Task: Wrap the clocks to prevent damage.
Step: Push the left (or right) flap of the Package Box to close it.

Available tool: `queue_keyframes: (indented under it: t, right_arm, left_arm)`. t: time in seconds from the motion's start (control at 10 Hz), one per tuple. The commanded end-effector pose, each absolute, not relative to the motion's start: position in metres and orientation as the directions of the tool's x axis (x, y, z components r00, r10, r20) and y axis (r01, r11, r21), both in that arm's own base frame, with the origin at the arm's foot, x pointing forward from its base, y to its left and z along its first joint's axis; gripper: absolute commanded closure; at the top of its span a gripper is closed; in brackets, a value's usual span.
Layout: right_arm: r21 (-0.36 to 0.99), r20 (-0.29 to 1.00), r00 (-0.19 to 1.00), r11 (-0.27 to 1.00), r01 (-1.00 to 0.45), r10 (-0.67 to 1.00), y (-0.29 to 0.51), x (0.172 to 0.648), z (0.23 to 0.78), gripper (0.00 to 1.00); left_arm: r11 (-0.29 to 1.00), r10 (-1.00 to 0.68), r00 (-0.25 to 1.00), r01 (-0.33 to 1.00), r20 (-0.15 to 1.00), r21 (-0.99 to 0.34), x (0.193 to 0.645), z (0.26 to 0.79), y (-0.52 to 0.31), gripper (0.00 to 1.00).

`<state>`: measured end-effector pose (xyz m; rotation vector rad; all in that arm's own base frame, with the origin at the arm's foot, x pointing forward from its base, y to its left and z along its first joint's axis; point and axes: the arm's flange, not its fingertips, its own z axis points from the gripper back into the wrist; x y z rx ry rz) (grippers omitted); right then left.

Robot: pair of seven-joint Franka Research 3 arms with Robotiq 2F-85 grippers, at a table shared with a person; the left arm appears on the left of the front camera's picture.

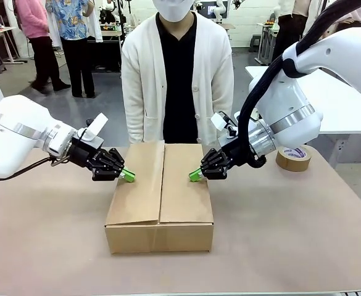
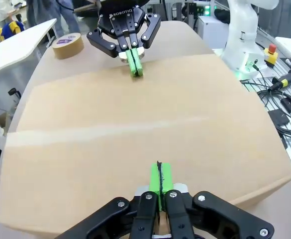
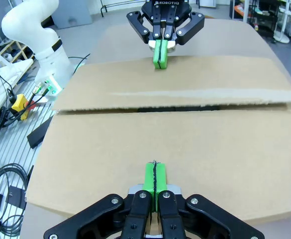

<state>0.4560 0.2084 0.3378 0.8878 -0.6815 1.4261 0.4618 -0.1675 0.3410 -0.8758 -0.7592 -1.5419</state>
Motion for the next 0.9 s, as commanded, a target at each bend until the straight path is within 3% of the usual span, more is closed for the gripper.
queue_keyframes:
  t: [0.0,0.8]
  right_arm:
    - [0.12,0.843,0.073,-0.054,-0.991,0.533,0.209,0.455,0.333,0.99]
    - [0.12,0.843,0.073,-0.054,-0.991,0.533,0.209,0.455,0.333,0.99]
  left_arm:
    - [-0.113,-0.524,-0.061,0.994,0.85,0.002,0.461,0.326,-0.174,1.0]
    - [-0.059,-0.564,-0.054,0.998,0.824,0.025,0.469,0.321,-0.16,1.0]
